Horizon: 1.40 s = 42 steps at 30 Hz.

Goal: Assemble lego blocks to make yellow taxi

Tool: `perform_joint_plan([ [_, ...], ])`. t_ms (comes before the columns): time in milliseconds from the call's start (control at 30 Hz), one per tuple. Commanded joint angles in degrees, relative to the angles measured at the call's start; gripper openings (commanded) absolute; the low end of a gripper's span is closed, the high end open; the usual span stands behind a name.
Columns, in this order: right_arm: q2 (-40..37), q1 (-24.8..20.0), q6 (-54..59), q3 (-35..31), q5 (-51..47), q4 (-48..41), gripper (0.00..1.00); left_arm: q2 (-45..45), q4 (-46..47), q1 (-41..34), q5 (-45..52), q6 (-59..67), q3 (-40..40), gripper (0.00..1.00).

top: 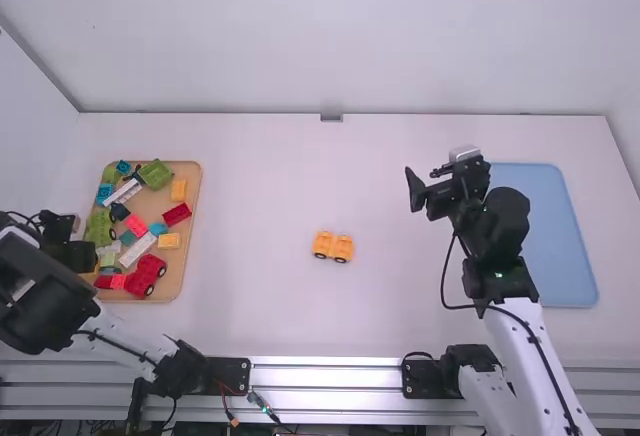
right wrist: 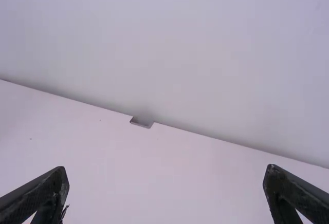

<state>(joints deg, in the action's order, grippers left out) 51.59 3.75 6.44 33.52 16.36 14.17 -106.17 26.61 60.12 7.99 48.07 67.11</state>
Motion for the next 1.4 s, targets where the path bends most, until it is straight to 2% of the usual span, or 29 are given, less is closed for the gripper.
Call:
perform_joint_plan([
  [0, 0.2, 0.0, 0.0, 2.1, 0.3, 0.0, 0.99, -0.2, -0.6, 0.3, 3.1, 0.8, -1.5, 0.8],
  [67, 0.2, 0.0, 0.1, 2.1, 0.3, -0.1, 0.99, -0.2, -1.6, 0.2, 3.3, 1.2, -2.3, 0.76],
  [400, 0.2, 0.0, 0.1, 2.1, 0.2, -0.1, 0.99, -3.1, -7.3, 0.3, 3.6, -1.2, -4.2, 0.77],
  [500, 0.2, 0.0, 0.7, 2.1, 0.3, 0.0, 0.99, -6.7, -8.3, 0.2, 3.7, -1.4, -4.2, 0.74],
  [700, 0.1, 0.0, 0.7, 2.1, 0.4, 0.4, 0.99, -8.3, -8.5, 0.2, 4.1, -2.2, -4.0, 0.65],
  [833, 0.1, 0.0, 0.7, 2.1, 0.3, 0.4, 0.99, -8.2, -8.4, 0.2, 4.4, -2.9, -3.7, 0.66],
  [867, 0.1, 0.0, 0.7, 2.1, 0.4, 0.4, 0.99, -8.2, -8.0, 0.2, 4.4, -3.4, -3.3, 0.66],
  [933, 0.1, 0.0, 0.3, 2.1, 0.3, 0.4, 0.99, -8.2, -6.1, -0.2, 4.6, -3.7, -1.5, 0.77],
  [1067, 0.1, 0.0, 0.3, 2.1, 0.3, 0.4, 0.99, -8.0, -0.9, -1.8, 2.9, -6.6, 3.7, 0.89],
  [1233, 0.1, 0.0, 0.2, 2.1, 0.3, 0.1, 0.99, -8.0, 4.7, -3.8, -1.0, -8.4, 8.6, 0.91],
  [1367, 0.1, 0.0, 0.2, 2.1, 0.3, -0.1, 0.99, -7.9, 7.9, -5.2, -3.8, -10.4, 11.1, 0.88],
])
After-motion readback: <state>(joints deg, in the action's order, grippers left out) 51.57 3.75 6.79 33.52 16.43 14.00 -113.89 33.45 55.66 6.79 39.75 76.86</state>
